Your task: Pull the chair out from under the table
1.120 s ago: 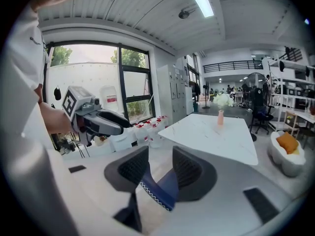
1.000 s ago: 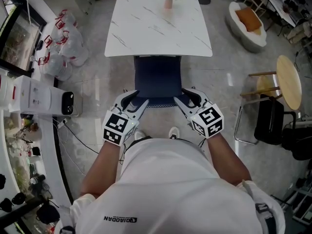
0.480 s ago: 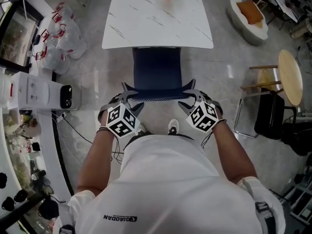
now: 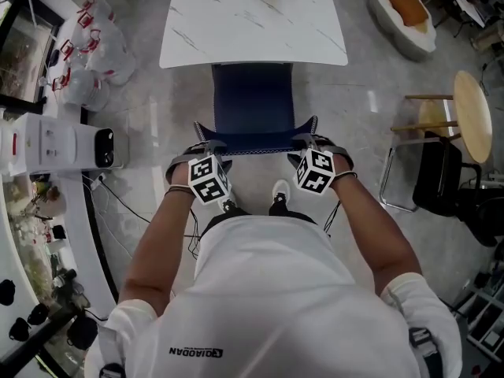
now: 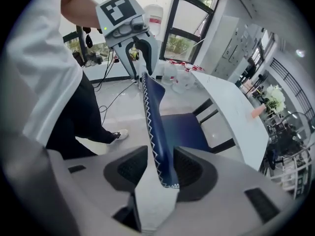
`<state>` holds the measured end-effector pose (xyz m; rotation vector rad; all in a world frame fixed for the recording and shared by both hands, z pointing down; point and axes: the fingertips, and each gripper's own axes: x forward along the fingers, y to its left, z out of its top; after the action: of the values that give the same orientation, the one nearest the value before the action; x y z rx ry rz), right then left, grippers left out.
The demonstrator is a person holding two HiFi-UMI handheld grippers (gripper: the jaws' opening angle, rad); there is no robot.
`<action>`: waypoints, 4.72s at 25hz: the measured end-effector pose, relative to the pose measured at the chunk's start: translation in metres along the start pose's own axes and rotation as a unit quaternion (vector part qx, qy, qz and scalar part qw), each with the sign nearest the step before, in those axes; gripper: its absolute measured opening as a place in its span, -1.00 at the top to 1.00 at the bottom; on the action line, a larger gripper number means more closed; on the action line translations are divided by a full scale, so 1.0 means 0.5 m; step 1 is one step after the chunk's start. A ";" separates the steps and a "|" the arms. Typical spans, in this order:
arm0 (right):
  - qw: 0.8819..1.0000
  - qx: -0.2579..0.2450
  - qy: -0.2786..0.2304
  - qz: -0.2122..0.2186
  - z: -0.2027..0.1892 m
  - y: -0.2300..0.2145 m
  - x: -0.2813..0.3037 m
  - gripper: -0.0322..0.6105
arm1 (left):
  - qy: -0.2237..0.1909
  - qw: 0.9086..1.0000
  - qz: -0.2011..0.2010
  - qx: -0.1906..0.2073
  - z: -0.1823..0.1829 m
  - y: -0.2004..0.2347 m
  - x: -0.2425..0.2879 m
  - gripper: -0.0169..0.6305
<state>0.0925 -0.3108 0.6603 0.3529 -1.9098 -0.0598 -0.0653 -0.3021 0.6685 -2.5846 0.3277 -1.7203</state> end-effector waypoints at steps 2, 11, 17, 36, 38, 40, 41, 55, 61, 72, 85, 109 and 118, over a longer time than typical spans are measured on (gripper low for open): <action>1.000 -0.014 0.013 0.003 -0.006 0.001 0.019 0.36 | 0.011 1.000 -0.005 0.005 -0.012 0.004 0.018 0.44; 0.998 -0.034 0.048 0.021 -0.025 0.006 0.086 0.34 | 0.046 0.999 -0.028 0.002 -0.058 0.017 0.087 0.42; 0.997 -0.037 0.058 0.027 -0.032 0.005 0.114 0.34 | 0.054 0.998 -0.045 -0.008 -0.062 0.020 0.116 0.51; 0.997 -0.063 0.049 0.015 -0.040 0.005 0.145 0.57 | 0.049 0.998 -0.041 -0.006 -0.064 0.022 0.155 0.65; 0.996 -0.067 0.049 0.018 -0.041 0.006 0.147 0.57 | 0.048 0.998 -0.038 -0.012 -0.064 0.023 0.158 0.65; 0.996 -0.071 0.049 0.019 -0.042 0.007 0.147 0.58 | 0.049 0.998 -0.035 -0.015 -0.064 0.022 0.158 0.65; 0.996 -0.072 0.049 0.018 -0.044 0.007 0.147 0.59 | 0.050 0.998 -0.034 -0.015 -0.063 0.022 0.158 0.65; 0.997 -0.065 0.044 0.022 -0.040 0.006 0.142 0.60 | 0.065 0.997 -0.022 -0.028 -0.061 0.025 0.156 0.66; 0.996 -0.071 0.040 0.028 -0.057 0.008 0.127 0.59 | 0.078 0.996 -0.024 -0.038 -0.045 -0.006 0.155 0.67; 0.996 -0.070 0.024 0.051 -0.093 0.040 0.102 0.60 | 0.079 0.995 -0.017 -0.063 -0.015 -0.062 0.161 0.66; 0.996 -0.056 0.029 0.055 -0.099 0.131 0.081 0.60 | 0.084 0.994 -0.021 -0.069 -0.034 -0.149 0.145 0.66; 0.998 -0.009 0.046 0.037 -0.088 0.395 0.012 0.59 | 0.076 0.995 -0.039 -0.046 -0.095 -0.392 0.075 0.66; 0.998 0.003 0.053 0.037 -0.097 0.486 -0.012 0.58 | 0.078 0.995 -0.043 -0.039 -0.110 -0.482 0.058 0.66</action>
<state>0.0868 -0.0714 0.7237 0.2838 -1.8170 0.0147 -0.0657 -0.0663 0.7483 -2.5586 0.2964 -1.9851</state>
